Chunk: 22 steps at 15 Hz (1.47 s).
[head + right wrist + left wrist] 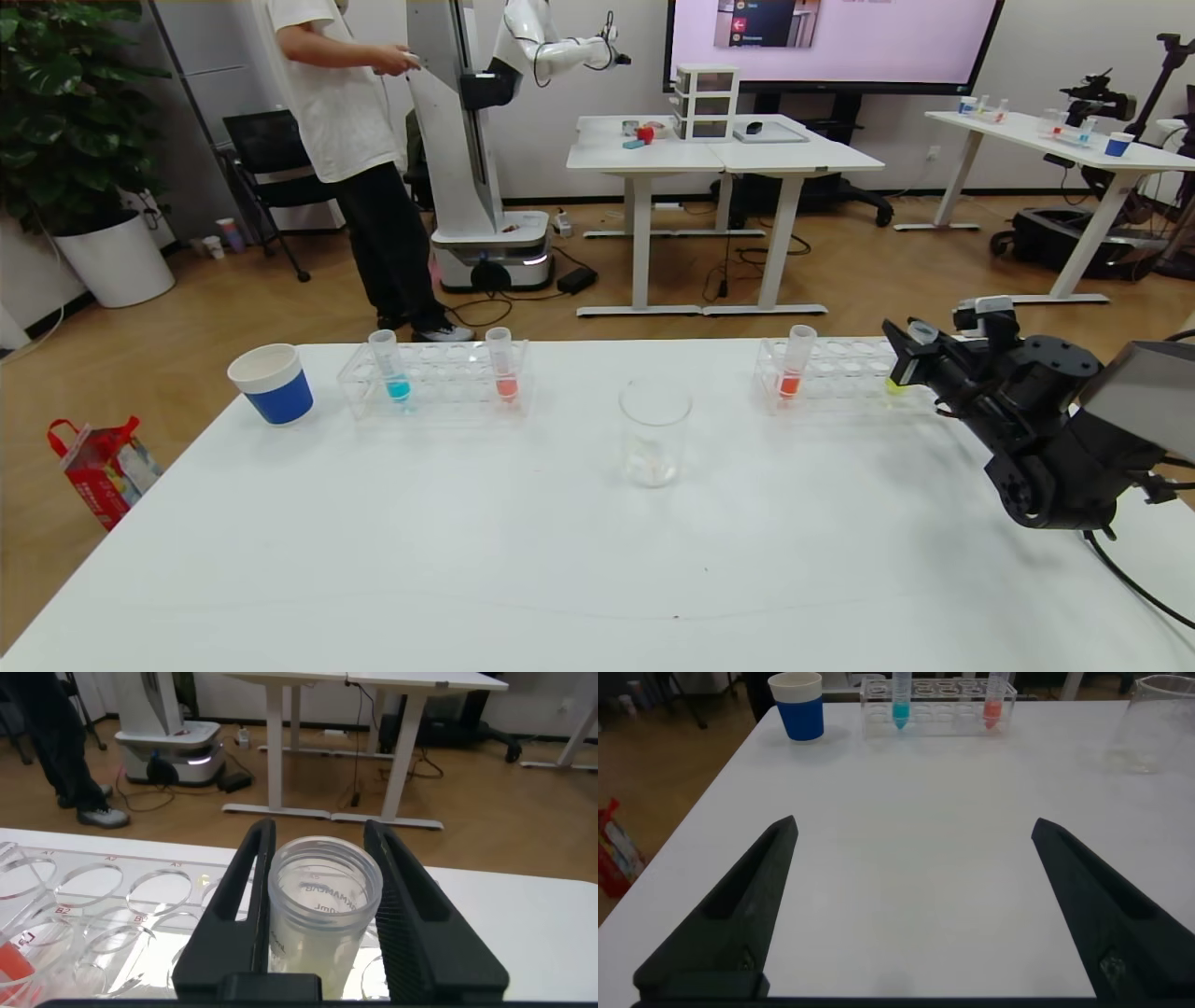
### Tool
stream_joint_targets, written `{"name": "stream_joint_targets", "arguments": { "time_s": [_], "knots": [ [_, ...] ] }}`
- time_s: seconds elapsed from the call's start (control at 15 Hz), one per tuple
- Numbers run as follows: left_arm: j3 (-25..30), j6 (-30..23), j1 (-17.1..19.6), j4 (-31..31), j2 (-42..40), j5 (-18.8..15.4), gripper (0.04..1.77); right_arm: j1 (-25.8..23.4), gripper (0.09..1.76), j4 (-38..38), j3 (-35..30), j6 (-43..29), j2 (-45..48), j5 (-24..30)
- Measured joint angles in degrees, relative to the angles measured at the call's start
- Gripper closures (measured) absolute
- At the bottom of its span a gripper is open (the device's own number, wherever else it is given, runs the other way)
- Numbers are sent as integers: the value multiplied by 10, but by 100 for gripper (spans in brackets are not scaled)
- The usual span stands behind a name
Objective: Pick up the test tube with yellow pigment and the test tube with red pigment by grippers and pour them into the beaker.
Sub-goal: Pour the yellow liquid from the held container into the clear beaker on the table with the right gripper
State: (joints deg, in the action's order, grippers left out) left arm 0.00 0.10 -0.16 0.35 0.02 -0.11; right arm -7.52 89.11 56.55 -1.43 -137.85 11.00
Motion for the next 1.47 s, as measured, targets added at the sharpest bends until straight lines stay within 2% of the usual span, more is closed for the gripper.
{"name": "stream_joint_targets", "arguments": {
  "time_s": [0.13, 0.47, 0.73, 1.13, 1.47],
  "knots": [
    [0, 0, 0, 0, 0, 0, 6, -3, 132, -1, -5, 0, 6, 0],
    [0, 0, 0, 0, 0, 0, 6, -5, 132, -20, -13, 2, 49, -4],
    [0, 0, -1, 0, 0, 0, 6, -8, 132, -97, -11, 5, 117, -3],
    [0, 0, 0, 0, 0, 0, 6, 1, 132, -108, -15, 27, 167, 61],
    [0, 0, 0, 0, 0, 0, 6, 59, 132, -108, -17, 43, 201, 104]
  ]
}}
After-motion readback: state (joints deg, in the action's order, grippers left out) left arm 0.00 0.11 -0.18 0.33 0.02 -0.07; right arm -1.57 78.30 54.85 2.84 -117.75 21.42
